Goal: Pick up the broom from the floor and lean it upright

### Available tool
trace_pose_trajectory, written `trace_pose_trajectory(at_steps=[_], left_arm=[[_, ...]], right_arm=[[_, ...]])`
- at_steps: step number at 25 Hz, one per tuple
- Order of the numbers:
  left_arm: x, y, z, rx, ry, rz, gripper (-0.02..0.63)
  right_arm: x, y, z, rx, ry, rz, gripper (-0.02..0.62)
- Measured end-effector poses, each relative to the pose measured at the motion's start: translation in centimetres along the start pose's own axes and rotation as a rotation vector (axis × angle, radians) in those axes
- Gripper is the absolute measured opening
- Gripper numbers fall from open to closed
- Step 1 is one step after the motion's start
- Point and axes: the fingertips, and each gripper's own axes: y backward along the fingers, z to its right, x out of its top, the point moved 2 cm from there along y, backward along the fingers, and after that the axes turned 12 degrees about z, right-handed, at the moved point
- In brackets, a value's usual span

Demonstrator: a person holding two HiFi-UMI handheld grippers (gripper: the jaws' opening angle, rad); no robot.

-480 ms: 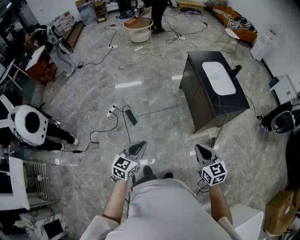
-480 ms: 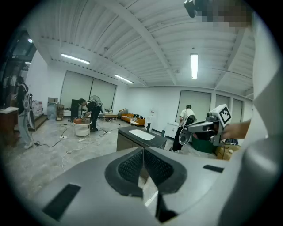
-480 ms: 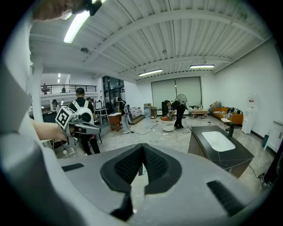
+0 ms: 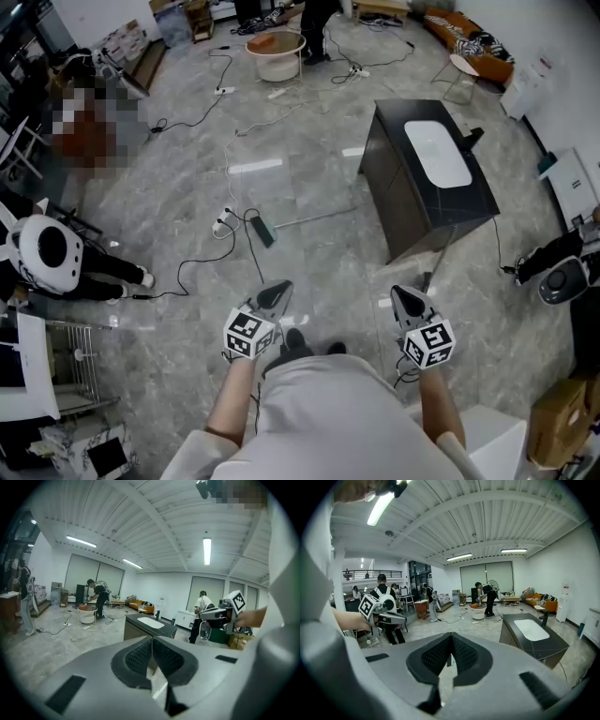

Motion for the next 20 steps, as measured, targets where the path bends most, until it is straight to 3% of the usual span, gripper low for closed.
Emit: trace_pose_trajectory(at_steps=[20], left_arm=[[-0.1,2.8,-4.5,-0.030,0.026,-0.005,0.009]], right_arm=[[-0.3,-3.5,-4.0,-0.043,-0.038,-0.029,0.000]])
